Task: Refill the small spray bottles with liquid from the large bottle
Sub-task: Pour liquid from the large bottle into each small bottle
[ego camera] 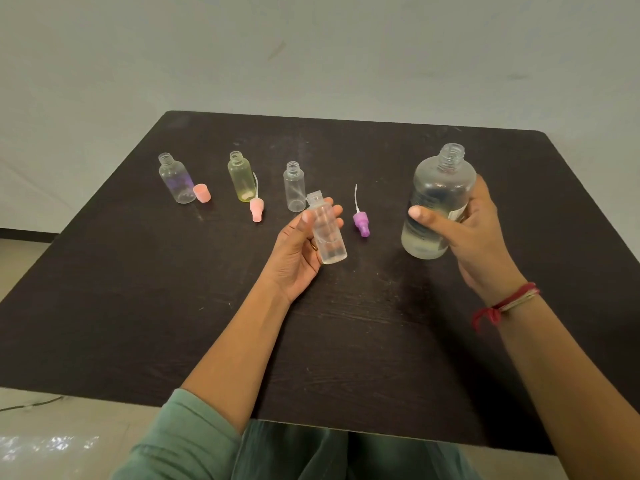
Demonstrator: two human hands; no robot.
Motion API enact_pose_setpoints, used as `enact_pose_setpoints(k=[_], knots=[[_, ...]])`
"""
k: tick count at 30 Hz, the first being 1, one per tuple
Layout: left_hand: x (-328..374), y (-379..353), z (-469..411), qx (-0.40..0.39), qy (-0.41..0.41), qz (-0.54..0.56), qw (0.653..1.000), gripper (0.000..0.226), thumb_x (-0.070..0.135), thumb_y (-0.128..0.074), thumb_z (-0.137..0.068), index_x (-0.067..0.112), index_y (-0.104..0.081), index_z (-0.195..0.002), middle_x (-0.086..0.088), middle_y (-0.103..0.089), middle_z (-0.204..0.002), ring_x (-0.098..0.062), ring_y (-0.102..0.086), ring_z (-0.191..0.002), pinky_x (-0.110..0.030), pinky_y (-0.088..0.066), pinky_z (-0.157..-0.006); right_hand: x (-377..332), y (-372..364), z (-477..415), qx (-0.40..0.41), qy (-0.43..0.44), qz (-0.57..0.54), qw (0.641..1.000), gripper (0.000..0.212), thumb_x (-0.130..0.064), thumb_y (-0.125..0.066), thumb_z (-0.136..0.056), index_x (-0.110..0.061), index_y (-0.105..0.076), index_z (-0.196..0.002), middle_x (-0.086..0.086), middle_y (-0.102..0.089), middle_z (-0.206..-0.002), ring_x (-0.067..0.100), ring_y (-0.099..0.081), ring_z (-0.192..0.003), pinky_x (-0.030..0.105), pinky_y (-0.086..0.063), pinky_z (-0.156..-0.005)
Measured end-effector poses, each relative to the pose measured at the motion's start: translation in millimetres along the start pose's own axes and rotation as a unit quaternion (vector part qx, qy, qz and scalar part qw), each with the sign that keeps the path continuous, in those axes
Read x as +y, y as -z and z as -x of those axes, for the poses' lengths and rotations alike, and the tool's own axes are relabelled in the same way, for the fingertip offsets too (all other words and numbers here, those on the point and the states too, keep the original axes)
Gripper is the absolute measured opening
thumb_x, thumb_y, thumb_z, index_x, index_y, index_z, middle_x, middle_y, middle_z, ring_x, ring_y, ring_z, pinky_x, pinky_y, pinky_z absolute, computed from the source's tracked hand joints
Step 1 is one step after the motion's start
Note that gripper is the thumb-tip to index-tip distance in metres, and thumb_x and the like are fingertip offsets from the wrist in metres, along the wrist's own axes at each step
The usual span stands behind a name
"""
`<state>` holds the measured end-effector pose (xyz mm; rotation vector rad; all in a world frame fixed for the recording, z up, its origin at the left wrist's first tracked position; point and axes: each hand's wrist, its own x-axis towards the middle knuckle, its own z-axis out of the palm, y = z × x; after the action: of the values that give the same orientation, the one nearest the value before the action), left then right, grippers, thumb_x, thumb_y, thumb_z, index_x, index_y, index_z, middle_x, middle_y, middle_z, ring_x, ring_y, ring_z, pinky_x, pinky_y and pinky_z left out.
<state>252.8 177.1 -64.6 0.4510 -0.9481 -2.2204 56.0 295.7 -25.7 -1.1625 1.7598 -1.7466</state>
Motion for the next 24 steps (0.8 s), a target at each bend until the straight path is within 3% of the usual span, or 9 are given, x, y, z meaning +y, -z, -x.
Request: enact_pose_setpoints(k=[8,11,13,16,21,24], knots=[[-7.4,-2.2,1.8,-0.012,-0.048,-0.149,0.988,0.053,0.046,-0.089,-0.054,0.023,-0.076,-0.1,0.001,-0.073,-0.107,-0.015,-0.066,-0.104,-0.031,-0.052,-0.092,-4.2,-10.2,-1.8,-0.037,0.094,0.167,0.981,0.074,-0.038,-0.081,-0.066,-0.024,-0.045,-0.129,-0.01,-0.05,-0.124,0.007,-0.048,-0.118,0.018,-0.04,-0.098],[-9.8,-4.9,2.4,-0.022,-0.057,-0.188,0.98,0.033,0.019,-0.083,-0.068,0.03,-0.077,-0.099,0.002,-0.074,-0.103,-0.011,-0.067,-0.103,-0.025,-0.052,-0.089,-3.1,-13.6,1.0,-0.047,0.126,0.237,0.962,0.073,-0.038,-0.079,-0.067,-0.019,-0.047,-0.129,-0.01,-0.047,-0.124,0.006,-0.044,-0.116,0.026,-0.039,-0.1],[-9.8,-7.8,2.9,-0.027,-0.065,-0.202,0.977,0.036,0.004,-0.07,-0.074,0.032,-0.078,-0.094,0.006,-0.075,-0.097,-0.006,-0.068,-0.098,-0.019,-0.05,-0.085,-2.2,-15.1,3.2,-0.048,0.144,0.28,0.948,0.071,-0.036,-0.078,-0.067,-0.017,-0.048,-0.129,-0.004,-0.049,-0.125,0.01,-0.043,-0.117,0.042,-0.038,-0.104],[-9.8,-11.0,4.4,-0.049,-0.068,-0.211,0.974,0.041,0.0,-0.064,-0.075,0.034,-0.078,-0.093,0.01,-0.075,-0.092,-0.002,-0.068,-0.093,-0.017,-0.05,-0.084,0.4,-16.4,4.5,-0.05,0.167,0.334,0.926,0.068,-0.034,-0.076,-0.069,-0.018,-0.047,-0.129,0.002,-0.05,-0.127,0.016,-0.043,-0.119,0.06,-0.032,-0.105],[-10.0,-9.6,2.8,-0.056,-0.068,-0.206,0.975,0.041,-0.002,-0.065,-0.074,0.031,-0.078,-0.095,0.008,-0.075,-0.093,-0.005,-0.068,-0.093,-0.019,-0.051,-0.084,3.3,-16.1,4.8,-0.036,0.184,0.393,0.9,0.064,-0.026,-0.078,-0.074,-0.019,-0.048,-0.13,0.003,-0.051,-0.126,0.021,-0.046,-0.122,0.054,-0.014,-0.115],[-9.6,-9.0,2.4,-0.057,-0.068,-0.208,0.974,0.041,-0.002,-0.071,-0.073,0.032,-0.078,-0.094,0.008,-0.075,-0.092,-0.005,-0.069,-0.092,-0.019,-0.051,-0.084,5.0,-15.5,3.4,-0.029,0.195,0.419,0.886,0.064,-0.027,-0.078,-0.074,-0.022,-0.047,-0.13,0.003,-0.051,-0.126,0.022,-0.046,-0.121,0.053,-0.012,-0.115]])
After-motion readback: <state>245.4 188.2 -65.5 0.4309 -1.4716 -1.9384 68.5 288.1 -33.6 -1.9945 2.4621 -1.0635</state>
